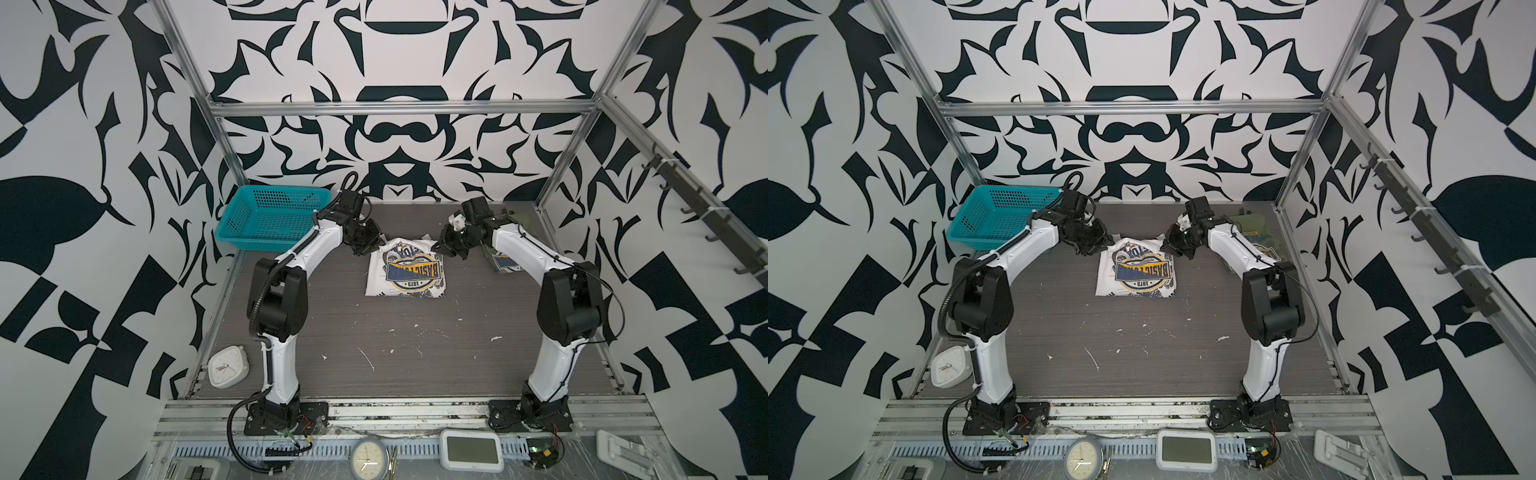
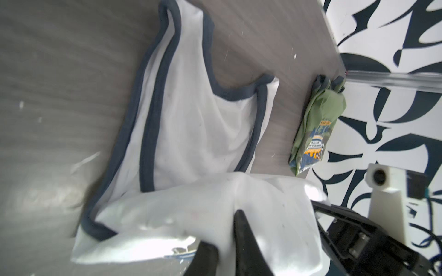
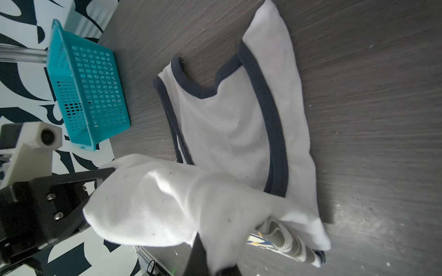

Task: Fold and stack tank tops
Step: Fold the tank top at the top-center of the table.

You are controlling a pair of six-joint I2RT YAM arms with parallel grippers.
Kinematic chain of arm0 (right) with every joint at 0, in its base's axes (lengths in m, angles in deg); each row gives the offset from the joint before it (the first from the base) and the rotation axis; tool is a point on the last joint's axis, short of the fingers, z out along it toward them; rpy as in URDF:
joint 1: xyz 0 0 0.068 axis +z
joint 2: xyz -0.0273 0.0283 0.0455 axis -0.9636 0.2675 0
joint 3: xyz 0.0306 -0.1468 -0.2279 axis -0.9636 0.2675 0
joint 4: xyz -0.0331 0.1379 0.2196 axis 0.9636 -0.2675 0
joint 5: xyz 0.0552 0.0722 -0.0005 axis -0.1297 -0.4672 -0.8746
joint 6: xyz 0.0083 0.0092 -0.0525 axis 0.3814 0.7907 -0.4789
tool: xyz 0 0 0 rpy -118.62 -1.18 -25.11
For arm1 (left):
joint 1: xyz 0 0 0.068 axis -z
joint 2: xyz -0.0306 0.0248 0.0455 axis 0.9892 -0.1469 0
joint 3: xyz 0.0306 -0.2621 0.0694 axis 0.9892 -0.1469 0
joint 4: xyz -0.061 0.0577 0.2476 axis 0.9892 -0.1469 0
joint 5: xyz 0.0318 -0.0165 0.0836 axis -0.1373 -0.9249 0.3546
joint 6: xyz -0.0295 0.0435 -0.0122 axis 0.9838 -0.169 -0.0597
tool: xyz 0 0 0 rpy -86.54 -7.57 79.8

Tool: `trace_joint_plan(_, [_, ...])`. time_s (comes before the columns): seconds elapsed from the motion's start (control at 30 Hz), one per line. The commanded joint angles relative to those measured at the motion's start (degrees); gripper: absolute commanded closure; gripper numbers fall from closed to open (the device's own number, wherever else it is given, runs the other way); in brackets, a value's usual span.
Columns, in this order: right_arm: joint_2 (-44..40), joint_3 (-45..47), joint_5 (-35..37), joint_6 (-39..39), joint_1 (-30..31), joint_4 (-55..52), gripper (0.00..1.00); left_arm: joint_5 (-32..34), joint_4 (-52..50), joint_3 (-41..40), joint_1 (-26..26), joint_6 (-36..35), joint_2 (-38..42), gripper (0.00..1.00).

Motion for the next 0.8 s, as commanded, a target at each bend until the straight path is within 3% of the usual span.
trace_joint_plan(0.0, [3.1, -5.2, -0.2, -1.4, -0.6, 1.3, 1.0, -0.8, -0.2, 4.2, -1.5, -0.1, -4.8, 0.8])
trace_joint_plan(0.1, [7.9, -9.7, 0.5, -1.9, -1.4, 2.0, 1.0, -0.5, 0.0, 7.7, -2.7, 0.2, -9.0, 0.76])
trace_joint_plan(0.27, [15.9, -20.0, 1.1, -4.1, -2.5, 0.4, 0.65, 1.1, -0.3, 16.1, -4.6, -0.3, -14.8, 0.6])
trace_joint_plan(0.33, [17.8, -23.8, 3.4, -6.0, -2.7, -2.7, 0.58, 1.9, -0.8, 19.7, -5.2, -1.6, -16.2, 0.44])
trace_joint_plan(0.43, [15.9, -24.1, 7.2, -8.6, -2.5, -4.9, 0.49, 6.8, -4.4, 22.5, -5.1, -5.6, -15.2, 0.36])
trace_joint_plan(0.57, [9.2, -15.1, 10.1, -11.3, -0.9, -1.4, 0.45, 14.2, -1.3, 11.0, -2.4, -8.7, -6.5, 0.31])
trace_joint_plan(0.67, [5.9, -10.0, 12.1, -12.9, 1.6, 1.0, 0.45, 14.9, 3.4, 1.6, 0.1, -9.5, -2.0, 0.32])
trace_joint_plan(0.77, [7.1, -10.0, 12.5, -13.6, 3.8, 1.3, 0.45, 13.4, 5.2, -1.3, 2.0, -9.3, -1.8, 0.38])
